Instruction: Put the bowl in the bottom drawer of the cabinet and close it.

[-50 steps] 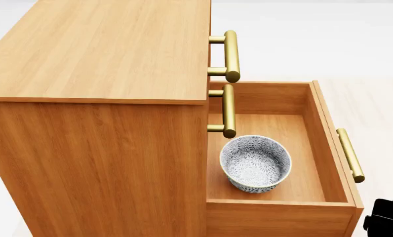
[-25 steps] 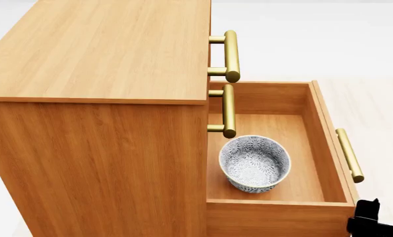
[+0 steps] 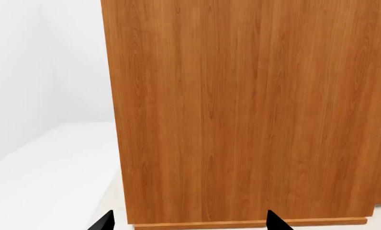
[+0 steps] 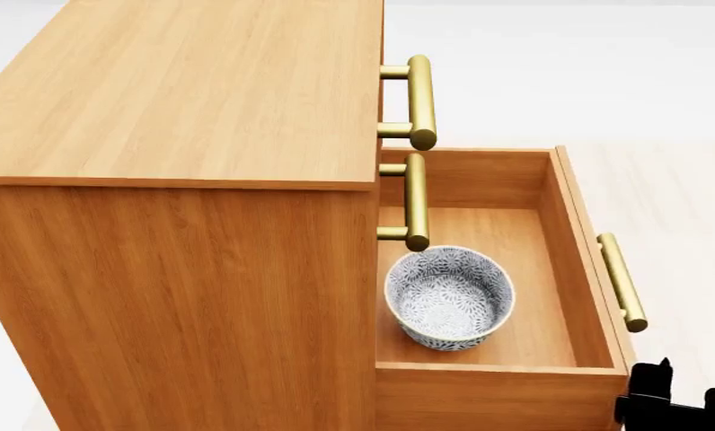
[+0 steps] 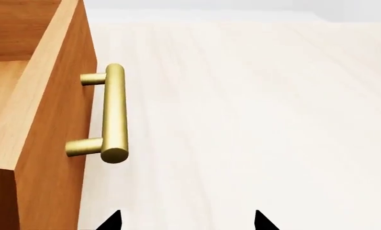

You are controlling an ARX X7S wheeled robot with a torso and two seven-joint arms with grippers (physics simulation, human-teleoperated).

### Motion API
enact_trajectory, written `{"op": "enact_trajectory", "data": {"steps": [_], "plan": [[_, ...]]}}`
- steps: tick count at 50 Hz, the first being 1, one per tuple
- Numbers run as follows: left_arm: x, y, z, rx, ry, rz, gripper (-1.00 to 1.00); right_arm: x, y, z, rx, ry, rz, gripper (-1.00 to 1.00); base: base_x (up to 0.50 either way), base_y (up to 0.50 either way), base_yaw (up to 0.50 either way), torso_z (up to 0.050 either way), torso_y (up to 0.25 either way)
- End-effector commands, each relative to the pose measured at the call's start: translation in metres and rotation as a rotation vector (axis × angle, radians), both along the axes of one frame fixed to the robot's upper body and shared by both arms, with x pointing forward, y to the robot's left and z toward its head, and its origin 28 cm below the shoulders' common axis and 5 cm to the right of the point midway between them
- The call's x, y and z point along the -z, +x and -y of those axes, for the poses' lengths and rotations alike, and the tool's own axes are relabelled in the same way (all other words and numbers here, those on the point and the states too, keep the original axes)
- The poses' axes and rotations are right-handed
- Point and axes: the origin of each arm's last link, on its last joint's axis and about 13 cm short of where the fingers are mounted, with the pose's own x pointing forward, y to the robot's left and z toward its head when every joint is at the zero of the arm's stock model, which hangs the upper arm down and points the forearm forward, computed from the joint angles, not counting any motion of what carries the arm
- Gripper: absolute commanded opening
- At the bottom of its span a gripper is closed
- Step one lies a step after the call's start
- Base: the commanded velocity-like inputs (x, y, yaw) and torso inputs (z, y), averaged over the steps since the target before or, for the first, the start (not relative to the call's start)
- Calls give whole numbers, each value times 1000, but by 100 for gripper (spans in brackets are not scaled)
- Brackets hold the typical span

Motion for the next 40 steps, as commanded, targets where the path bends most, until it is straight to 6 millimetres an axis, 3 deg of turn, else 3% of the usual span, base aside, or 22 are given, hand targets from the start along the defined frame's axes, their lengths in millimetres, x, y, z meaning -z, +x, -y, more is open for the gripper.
{"op": "enact_trajectory", "data": {"steps": [1, 40], "plan": [[-1, 0, 0, 0, -1, 0, 100, -1, 1, -7, -50, 21, 7, 100, 0, 0, 0, 0, 0], [0, -1, 0, -1, -1, 2, 100, 2, 5, -22, -101, 27, -4, 100, 0, 0, 0, 0, 0]]}}
